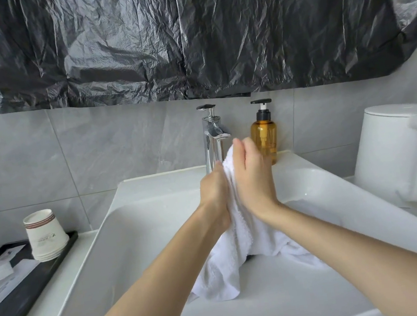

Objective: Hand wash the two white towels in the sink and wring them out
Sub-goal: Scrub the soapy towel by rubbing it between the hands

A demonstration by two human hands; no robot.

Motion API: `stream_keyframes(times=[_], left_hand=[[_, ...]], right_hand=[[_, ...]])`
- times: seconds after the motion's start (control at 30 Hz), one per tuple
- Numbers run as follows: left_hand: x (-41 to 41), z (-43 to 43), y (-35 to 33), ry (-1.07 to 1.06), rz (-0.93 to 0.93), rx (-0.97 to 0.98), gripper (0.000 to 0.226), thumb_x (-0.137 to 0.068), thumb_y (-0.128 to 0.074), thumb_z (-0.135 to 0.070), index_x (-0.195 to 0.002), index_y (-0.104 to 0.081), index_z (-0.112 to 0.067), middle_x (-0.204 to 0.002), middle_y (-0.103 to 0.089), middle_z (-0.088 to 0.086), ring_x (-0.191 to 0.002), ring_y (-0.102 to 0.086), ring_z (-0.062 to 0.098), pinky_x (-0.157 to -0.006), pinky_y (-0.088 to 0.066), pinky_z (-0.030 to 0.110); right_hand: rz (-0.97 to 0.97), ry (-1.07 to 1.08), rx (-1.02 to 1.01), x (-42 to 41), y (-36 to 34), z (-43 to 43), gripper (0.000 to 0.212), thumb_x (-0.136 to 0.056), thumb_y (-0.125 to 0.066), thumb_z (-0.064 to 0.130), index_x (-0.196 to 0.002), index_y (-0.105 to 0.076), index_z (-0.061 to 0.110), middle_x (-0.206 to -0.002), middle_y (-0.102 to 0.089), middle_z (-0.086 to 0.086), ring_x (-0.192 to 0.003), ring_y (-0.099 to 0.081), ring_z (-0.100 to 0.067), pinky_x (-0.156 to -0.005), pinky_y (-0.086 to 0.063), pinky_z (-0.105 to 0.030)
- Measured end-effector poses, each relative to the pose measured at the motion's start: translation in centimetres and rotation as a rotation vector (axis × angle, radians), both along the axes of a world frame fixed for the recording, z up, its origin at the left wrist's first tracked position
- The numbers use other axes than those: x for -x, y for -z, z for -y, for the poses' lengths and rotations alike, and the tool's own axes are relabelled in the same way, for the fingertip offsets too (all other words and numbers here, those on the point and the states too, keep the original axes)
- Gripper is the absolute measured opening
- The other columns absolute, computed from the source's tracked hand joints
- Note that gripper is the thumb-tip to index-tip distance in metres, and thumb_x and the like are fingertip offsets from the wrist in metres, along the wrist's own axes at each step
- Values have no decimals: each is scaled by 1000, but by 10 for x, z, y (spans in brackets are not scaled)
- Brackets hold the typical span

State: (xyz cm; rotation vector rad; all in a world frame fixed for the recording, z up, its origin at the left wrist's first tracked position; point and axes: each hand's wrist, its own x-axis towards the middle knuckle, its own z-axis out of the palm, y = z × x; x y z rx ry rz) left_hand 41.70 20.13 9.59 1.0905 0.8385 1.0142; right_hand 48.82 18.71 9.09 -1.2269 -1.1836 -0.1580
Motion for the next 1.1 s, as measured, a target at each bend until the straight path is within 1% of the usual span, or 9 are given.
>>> stream_keyframes(times=[0.13, 0.23, 0.4, 0.53, 0.67, 0.8, 0.93, 1.03, 1.1], left_hand=[[2, 0, 4, 2, 19, -85, 34, -105, -34, -17, -72, -40, -17, -59, -39, 0, -58, -43, 12, -53, -37, 20], [4, 9, 0, 80, 3, -16, 35, -104, -37, -24, -78, -58, -14, -56, -61, 1, -50, -60, 10, -46, -46, 16], [4, 3, -1, -21, 29, -134, 32, -102, -42, -22, -71, -48, -16, -53, -53, -5, -61, -48, 15, -52, -42, 21], [-3, 12, -5, -34, 10, -82, 33, -105, -37, -32, -96, -63, -14, -88, -66, 4, -82, -62, 18, -63, -49, 23], [0, 5, -4, -79, -17, -154, 37, -101, -46, -25, -66, -50, -16, -52, -53, -8, -57, -49, 15, -50, -39, 21], [-2, 11, -6, -55, 29, -125, 35, -104, -41, -33, -82, -64, -16, -73, -65, -2, -65, -61, 10, -54, -48, 17], [1, 7, -3, -81, 30, -170, 38, -102, -47, -24, -65, -50, -16, -47, -51, -8, -48, -49, 9, -40, -37, 13], [-4, 9, -3, -94, 50, -180, 32, -104, -42, -30, -79, -53, -14, -68, -56, 0, -65, -54, 13, -57, -45, 22], [-4, 9, -3, -90, 32, -208, 30, -104, -41, -33, -83, -50, -14, -73, -51, 4, -69, -50, 16, -61, -43, 26]], right_hand=[[282, -137, -51, 8, 12, 13, 25, -101, -38, 28, -77, -36, 22, -54, -35, 14, -50, -41, -9, -48, -30, -21], [5, 29, 13, -7, -4, -3, 33, -103, -40, 24, -71, -33, 21, -54, -36, 9, -53, -36, -10, -57, -35, -38], [270, -136, -58, 10, 14, 16, 25, -100, -39, 29, -76, -40, 21, -55, -40, 11, -52, -39, -9, -52, -31, -31], [-198, 9, 34, -2, -7, 0, 37, -104, -39, 25, -67, -33, 23, -58, -44, 7, -56, -44, 0, -61, -25, -32], [92, -140, -20, 12, 11, 16, 34, -102, -41, 23, -70, -31, 30, -60, -50, 19, -55, -45, 1, -55, -31, -23], [-193, 1, 43, 1, -9, -1, 36, -104, -39, 26, -68, -32, 24, -58, -45, 8, -57, -43, -4, -62, -28, -32], [95, -132, -4, 10, 11, 16, 30, -102, -42, 24, -73, -36, 26, -58, -50, 14, -56, -46, 0, -55, -32, -27], [-176, -22, 51, 2, -11, 1, 36, -103, -40, 26, -68, -35, 22, -59, -44, 8, -57, -44, -4, -61, -28, -30], [-188, 1, 69, 1, -6, 3, 36, -104, -39, 26, -68, -34, 23, -59, -47, 9, -56, -43, -6, -61, -28, -31]])
